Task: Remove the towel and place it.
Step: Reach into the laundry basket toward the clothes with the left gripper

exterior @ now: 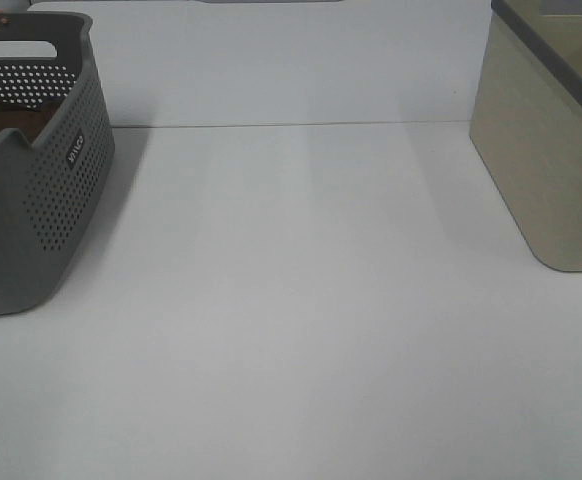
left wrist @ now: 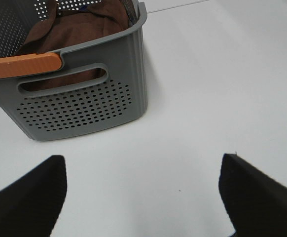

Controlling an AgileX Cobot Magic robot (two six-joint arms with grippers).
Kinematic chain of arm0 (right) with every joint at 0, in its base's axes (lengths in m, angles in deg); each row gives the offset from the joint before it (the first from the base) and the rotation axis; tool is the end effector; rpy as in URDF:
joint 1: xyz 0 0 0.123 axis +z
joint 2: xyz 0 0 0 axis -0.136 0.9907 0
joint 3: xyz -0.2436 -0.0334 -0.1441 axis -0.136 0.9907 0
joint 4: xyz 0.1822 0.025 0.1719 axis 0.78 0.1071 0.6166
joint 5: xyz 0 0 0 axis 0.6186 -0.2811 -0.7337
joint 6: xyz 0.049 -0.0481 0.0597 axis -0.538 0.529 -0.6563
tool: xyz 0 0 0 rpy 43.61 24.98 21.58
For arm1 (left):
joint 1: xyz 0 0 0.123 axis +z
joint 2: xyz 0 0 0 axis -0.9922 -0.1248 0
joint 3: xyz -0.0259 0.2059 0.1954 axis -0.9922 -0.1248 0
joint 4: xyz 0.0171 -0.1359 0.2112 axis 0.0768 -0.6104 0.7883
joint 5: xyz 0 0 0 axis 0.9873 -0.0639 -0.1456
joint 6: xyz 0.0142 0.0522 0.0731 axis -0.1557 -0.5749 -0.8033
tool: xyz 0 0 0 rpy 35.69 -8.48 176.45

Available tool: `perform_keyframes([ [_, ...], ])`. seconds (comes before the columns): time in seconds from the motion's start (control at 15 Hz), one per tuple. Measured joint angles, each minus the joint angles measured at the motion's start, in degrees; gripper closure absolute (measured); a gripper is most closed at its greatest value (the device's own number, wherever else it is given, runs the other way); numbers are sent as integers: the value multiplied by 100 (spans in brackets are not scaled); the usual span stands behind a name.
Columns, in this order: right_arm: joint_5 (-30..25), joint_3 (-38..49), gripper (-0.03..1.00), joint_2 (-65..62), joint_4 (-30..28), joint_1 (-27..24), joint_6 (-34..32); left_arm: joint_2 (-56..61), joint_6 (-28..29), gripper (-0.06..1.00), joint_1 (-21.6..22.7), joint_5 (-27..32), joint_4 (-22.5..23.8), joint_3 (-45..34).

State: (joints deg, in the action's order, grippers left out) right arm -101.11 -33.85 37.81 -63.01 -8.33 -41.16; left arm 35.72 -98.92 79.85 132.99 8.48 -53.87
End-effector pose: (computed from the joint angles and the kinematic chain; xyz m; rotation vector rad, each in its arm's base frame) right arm -0.0065 0.0080 0.2774 -0.1098 2.0379 0.0446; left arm -0.0056 -0.0068 0.2785 0.2170 2.0138 -0.0409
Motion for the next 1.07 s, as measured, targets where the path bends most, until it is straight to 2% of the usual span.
perform_keyframes([
  [1.07, 0, 0, 29, 0, 0, 0, 0, 0, 0, 14, 0, 0, 0, 0],
])
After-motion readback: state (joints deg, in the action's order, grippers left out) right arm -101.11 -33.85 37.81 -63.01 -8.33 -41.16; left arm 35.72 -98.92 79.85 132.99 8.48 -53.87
